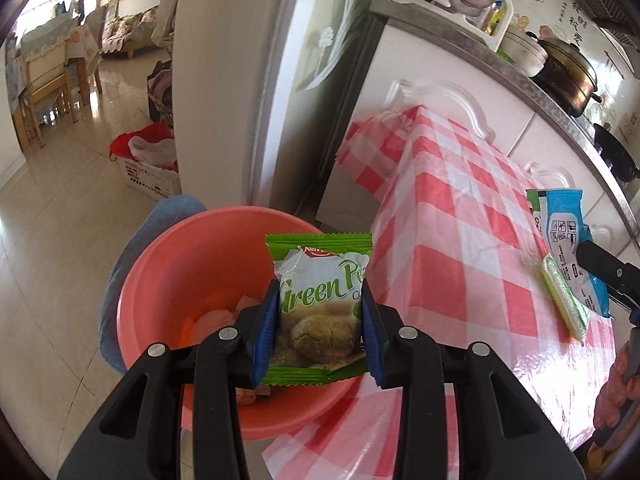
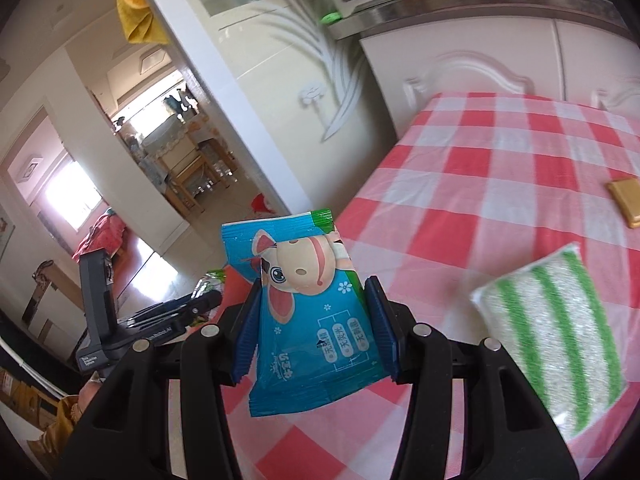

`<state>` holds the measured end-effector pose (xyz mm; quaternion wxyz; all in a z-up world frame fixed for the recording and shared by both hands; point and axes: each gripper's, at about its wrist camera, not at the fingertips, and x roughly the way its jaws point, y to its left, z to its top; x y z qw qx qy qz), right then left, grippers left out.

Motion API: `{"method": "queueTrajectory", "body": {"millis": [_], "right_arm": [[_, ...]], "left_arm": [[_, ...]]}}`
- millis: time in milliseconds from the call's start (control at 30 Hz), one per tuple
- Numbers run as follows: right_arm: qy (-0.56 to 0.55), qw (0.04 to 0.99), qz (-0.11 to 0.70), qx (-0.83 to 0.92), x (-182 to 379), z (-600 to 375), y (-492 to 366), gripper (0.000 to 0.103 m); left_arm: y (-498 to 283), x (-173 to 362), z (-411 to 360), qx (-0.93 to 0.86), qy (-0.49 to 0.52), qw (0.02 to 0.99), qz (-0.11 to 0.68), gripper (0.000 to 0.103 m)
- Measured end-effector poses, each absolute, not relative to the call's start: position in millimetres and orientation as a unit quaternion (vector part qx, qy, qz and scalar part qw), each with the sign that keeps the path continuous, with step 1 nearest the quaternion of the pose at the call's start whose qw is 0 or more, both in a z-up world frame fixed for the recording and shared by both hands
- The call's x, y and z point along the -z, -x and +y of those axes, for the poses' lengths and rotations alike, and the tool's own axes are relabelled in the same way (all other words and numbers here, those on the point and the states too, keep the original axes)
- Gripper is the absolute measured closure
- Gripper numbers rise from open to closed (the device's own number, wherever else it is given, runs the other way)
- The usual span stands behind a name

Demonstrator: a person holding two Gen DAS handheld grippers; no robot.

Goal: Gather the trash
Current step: 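Carry the Green Peas packet and blue wipe pack with both grippers over the bucket, then open both grippers to drop the packet and wipe pack into the bucket, then move both grippers back toward the sponge and gold cake on the table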

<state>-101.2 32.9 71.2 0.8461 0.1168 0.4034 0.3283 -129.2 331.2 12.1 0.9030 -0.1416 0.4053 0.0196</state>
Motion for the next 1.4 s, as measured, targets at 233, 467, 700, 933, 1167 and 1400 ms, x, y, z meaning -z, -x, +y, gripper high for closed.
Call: {"method": "queueTrajectory", "body": {"millis": [233, 467, 700, 933, 1167, 1400], "right_arm": [[-0.111, 0.819, 0.426, -0.367, -62, 86, 92, 0.052], [-0.099, 0.798, 0.445, -0.394, -52, 136, 84, 0.052], [-0.075, 0.786, 0.463, -0.403, -42, 173, 80, 0.051], [-0.061, 0.782, 0.472, -0.402, -35, 192, 75, 0.036], [-0.068, 0.809, 0.437, -0.386, -45, 168, 86, 0.024], [-0.046, 0.838, 0.411, -0.357, -51, 140, 102, 0.015]], "left_arm": [[131, -1, 347, -0.032, 0.15, 0.899, 0.41, 0.064], [131, 12, 360, -0.046, 0.156, 0.894, 0.419, 0.064], [127, 25, 364, -0.052, 0.161, 0.887, 0.431, 0.064], [121, 37, 366, -0.057, 0.165, 0.88, 0.442, 0.054], [131, 41, 383, -0.068, 0.201, 0.875, 0.436, 0.013], [148, 28, 398, -0.051, 0.267, 0.876, 0.397, 0.012]]}}
